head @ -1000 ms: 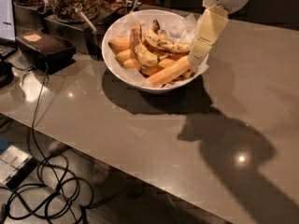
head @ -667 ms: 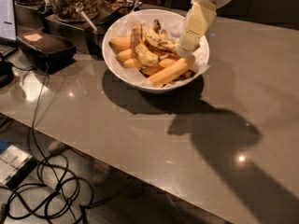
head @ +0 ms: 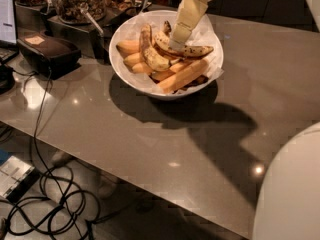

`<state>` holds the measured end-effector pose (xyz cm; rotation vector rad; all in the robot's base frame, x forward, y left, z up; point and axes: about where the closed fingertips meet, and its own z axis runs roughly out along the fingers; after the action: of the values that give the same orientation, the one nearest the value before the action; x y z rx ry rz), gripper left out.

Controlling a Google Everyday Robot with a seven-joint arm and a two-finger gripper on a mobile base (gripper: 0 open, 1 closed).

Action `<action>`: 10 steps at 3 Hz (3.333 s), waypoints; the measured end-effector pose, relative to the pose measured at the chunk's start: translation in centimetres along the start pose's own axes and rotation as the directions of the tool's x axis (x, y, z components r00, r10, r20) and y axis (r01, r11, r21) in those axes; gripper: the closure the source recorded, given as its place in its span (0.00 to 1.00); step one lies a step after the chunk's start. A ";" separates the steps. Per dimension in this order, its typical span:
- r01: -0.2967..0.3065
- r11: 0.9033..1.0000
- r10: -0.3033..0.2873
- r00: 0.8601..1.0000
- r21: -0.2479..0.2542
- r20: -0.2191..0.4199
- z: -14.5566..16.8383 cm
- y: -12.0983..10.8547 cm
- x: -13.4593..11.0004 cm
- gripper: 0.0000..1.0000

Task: Pick banana from white bowl

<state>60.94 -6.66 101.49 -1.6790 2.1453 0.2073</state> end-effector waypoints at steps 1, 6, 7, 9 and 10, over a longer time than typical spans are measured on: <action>-0.038 0.999 0.038 0.999 0.011 -0.003 0.4 -1.3 0.3 0.18; -0.176 0.983 0.180 0.974 0.040 -0.141 4.1 -3.4 3.8 0.41; -0.179 0.983 0.184 0.971 0.044 -0.155 4.6 -3.8 3.9 0.45; -0.170 0.985 0.172 0.967 0.025 -0.186 6.0 -3.7 4.3 0.45; -0.164 0.986 0.163 0.966 0.012 -0.198 6.7 -3.5 4.5 0.45</action>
Offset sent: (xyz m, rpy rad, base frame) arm 0.0034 -0.0497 -0.0270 -0.0875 0.1399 -0.1584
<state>64.88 -9.25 94.07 -1.5830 2.4352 0.0940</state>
